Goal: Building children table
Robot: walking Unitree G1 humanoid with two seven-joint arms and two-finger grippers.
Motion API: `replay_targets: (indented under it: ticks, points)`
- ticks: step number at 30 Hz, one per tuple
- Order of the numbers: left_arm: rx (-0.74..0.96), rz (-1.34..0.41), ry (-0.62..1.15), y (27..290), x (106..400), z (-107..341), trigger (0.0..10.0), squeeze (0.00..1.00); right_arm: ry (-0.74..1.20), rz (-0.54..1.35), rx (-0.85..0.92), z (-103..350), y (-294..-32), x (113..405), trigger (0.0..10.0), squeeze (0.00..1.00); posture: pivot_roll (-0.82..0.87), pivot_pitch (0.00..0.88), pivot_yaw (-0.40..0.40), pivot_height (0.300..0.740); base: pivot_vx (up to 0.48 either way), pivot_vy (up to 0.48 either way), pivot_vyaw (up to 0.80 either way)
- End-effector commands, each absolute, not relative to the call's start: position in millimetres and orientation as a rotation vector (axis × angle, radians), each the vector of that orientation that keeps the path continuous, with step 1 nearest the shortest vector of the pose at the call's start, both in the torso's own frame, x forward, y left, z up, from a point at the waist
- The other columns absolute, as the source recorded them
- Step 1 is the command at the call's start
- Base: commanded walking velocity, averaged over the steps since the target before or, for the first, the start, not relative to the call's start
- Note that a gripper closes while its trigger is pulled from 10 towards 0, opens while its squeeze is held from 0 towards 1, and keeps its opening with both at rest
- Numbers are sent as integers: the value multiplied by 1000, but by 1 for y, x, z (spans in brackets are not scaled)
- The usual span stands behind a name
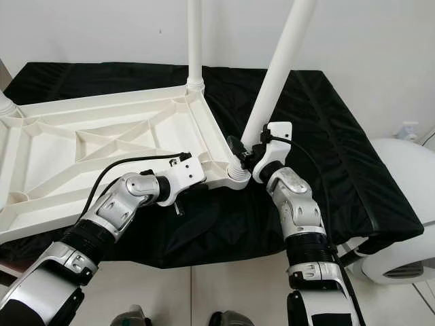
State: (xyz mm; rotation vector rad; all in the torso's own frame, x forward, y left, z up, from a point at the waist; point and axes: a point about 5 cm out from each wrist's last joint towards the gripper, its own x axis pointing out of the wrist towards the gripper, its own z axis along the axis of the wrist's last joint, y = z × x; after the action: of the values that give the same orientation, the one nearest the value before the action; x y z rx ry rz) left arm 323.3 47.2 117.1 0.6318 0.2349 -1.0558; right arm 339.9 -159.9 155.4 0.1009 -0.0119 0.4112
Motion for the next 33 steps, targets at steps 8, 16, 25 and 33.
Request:
replay_targets:
  ticks: [8,16,25,33]
  points:
    - [634,-1023,332,57,319,96,10000,0,95,357,32,132,-166,338,10000,0,6,25,-58,740,0,0,0]
    - [631,-1014,329,58,320,98,10000,0,66,448,-75,131,-151,331,10000,0,5,35,-59,740,0,0,0]
    - [628,-1006,323,58,322,100,10000,0,85,429,-81,122,-155,329,10000,0,2,44,-57,740,0,0,0]
    - [628,-1006,321,59,322,101,10000,0,64,457,-109,113,-157,320,10000,0,0,51,-54,740,0,0,0]
